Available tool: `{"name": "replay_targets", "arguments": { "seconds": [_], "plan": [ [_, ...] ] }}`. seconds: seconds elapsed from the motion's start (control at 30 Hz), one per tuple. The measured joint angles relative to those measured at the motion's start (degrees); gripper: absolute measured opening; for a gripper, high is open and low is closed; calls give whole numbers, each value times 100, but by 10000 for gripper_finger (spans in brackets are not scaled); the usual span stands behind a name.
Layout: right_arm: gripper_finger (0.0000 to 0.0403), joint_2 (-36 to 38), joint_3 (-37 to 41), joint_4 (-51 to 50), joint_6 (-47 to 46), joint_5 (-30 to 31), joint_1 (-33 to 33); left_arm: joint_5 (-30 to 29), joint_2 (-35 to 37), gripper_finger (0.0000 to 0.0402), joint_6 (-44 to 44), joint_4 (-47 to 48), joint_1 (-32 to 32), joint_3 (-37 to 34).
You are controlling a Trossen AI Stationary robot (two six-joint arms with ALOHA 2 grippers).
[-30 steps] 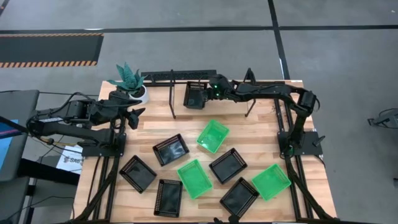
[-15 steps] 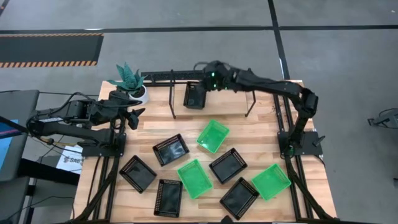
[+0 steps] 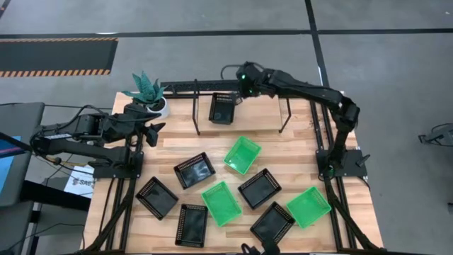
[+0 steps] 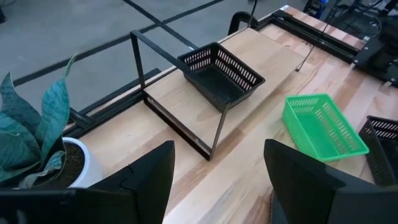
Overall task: Stack baskets on shelf by color
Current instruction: Put the black basket on the shelf
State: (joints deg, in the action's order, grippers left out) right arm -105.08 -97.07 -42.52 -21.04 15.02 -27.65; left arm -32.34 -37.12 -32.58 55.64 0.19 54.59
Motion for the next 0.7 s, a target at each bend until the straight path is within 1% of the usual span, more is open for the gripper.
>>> {"name": "replay_targets", "arguments": {
  "seconds": [0.07,0.13,0.23,0.4,0.6,0.7],
  "plan": [
    [67,-105,269,162,-13,0,18,2,1,236,-11,0,1,0],
    [67,-225,520,39,-7,0,-17,0,-1,236,-21,2,-1,0],
    [67,-456,722,224,-41,-4,-42,2,-1,236,-26,17,0,0],
    [67,-866,738,331,-52,-9,-156,2,-1,236,-123,52,0,-2],
    [67,-1253,729,1104,-103,-143,-137,4,-1,236,-125,52,-1,-2],
    [67,-1403,676,1337,-103,-171,-80,24,-1,236,-129,50,1,-2]
  ]
}}
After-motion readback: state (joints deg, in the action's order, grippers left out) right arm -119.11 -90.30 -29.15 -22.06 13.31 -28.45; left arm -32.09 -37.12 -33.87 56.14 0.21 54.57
